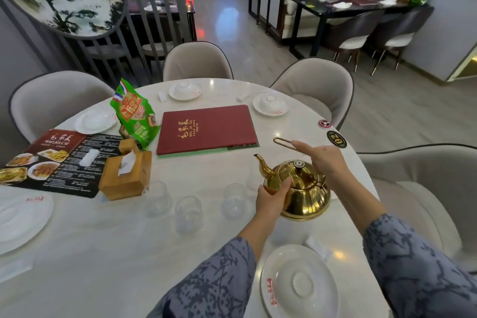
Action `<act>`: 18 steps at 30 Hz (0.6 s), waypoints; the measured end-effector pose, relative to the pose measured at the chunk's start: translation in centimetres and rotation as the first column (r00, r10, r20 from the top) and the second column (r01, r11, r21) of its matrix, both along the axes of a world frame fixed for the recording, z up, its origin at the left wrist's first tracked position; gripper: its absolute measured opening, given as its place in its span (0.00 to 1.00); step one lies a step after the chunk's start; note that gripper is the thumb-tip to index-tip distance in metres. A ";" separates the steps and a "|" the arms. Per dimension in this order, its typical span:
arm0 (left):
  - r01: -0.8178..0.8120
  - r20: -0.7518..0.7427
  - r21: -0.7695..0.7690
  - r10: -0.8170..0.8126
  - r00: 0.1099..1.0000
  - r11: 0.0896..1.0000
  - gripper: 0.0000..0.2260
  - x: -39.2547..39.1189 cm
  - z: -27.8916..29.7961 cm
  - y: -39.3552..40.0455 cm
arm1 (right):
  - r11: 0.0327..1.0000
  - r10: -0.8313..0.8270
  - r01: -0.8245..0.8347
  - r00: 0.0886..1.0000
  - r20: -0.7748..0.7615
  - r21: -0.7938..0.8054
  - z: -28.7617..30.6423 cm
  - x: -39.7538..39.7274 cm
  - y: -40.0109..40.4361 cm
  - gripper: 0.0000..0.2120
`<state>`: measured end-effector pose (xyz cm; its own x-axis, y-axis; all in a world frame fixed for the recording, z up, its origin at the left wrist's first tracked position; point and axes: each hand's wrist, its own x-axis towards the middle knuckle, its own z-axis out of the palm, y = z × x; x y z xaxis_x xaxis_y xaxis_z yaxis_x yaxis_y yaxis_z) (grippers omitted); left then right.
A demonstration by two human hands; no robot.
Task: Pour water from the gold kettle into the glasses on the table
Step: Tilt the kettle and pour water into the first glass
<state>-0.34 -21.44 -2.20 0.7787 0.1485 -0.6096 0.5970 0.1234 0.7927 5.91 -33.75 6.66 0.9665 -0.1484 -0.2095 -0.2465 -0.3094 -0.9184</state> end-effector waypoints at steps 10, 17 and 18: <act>0.066 -0.064 -0.180 -0.078 0.995 0.982 0.31 2.7 -2.8 -0.9 | 0.990 -0.052 0.049 0.998 -0.024 -0.129 -2.9 2.9 -0.4 0.32; 0.087 -0.110 -0.266 -0.120 0.987 0.960 0.32 4.0 -4.0 -1.2 | 0.950 -0.046 0.025 0.997 -0.059 -0.312 -3.4 4.7 0.3 0.32; 0.085 -0.114 -0.277 -0.121 0.986 0.957 0.32 4.1 -4.1 -1.2 | 0.942 -0.045 0.020 0.997 -0.067 -0.334 -3.5 4.9 0.5 0.31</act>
